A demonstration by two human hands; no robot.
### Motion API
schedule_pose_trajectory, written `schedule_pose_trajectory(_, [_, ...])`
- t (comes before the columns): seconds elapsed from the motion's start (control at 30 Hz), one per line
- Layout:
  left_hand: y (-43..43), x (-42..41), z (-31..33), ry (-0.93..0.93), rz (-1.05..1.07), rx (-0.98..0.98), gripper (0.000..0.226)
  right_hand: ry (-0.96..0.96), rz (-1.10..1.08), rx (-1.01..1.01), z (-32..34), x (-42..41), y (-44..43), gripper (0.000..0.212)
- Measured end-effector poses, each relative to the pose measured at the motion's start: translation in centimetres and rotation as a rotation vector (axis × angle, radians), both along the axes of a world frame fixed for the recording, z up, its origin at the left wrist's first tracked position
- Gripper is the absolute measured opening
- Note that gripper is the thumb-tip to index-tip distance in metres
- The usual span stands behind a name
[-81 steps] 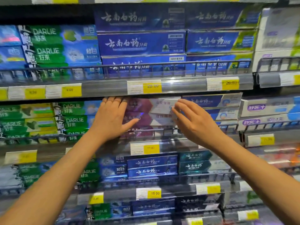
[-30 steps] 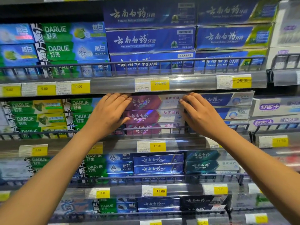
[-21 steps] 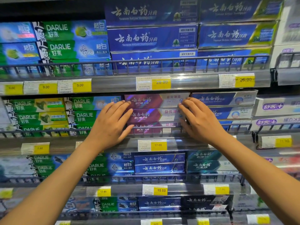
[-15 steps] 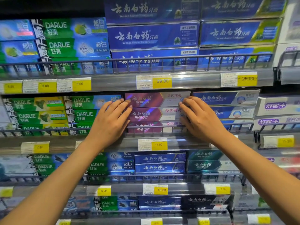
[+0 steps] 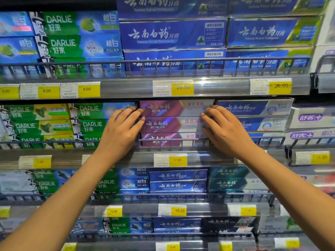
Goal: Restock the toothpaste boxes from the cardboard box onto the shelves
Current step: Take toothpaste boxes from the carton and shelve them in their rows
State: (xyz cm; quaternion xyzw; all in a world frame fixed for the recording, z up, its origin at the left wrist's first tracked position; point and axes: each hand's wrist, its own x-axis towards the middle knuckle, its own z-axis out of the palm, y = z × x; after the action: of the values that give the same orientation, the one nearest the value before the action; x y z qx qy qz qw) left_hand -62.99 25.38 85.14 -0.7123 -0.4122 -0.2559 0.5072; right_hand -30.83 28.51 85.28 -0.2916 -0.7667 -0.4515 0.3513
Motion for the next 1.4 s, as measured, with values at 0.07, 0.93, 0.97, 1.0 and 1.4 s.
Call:
schedule_pose_trajectory(0.07, [0.0,0.0,0.0,0.006,-0.005,0.002,0.022,-0.001,-0.001,0.0,0.0,0.1,0.0,0.03])
schedule_pose_trajectory(0.93, [-1.2,1.4,3.1,-0.016,0.2,-0.253,0.057,0.022,-0.013,0.014,0.1,0.1,0.4,0.032])
schedule_pose_trajectory(0.97, [-1.2,1.4,3.1,-0.012,0.202,-0.254,0.057,0.021,-0.017,0.013,0.1,0.1,0.4,0.032])
schedule_pose_trajectory(1.0, [-1.2,1.4,3.1,-0.009,0.205,-0.256,0.057,0.021,-0.02,0.011,0.1,0.1,0.4,0.033])
schedule_pose_trajectory(1.4, [-3.4,3.8,2.3,-0.075,0.184,-0.238,0.06,0.048,0.025,-0.005,-0.5,1.5,-1.7,0.03])
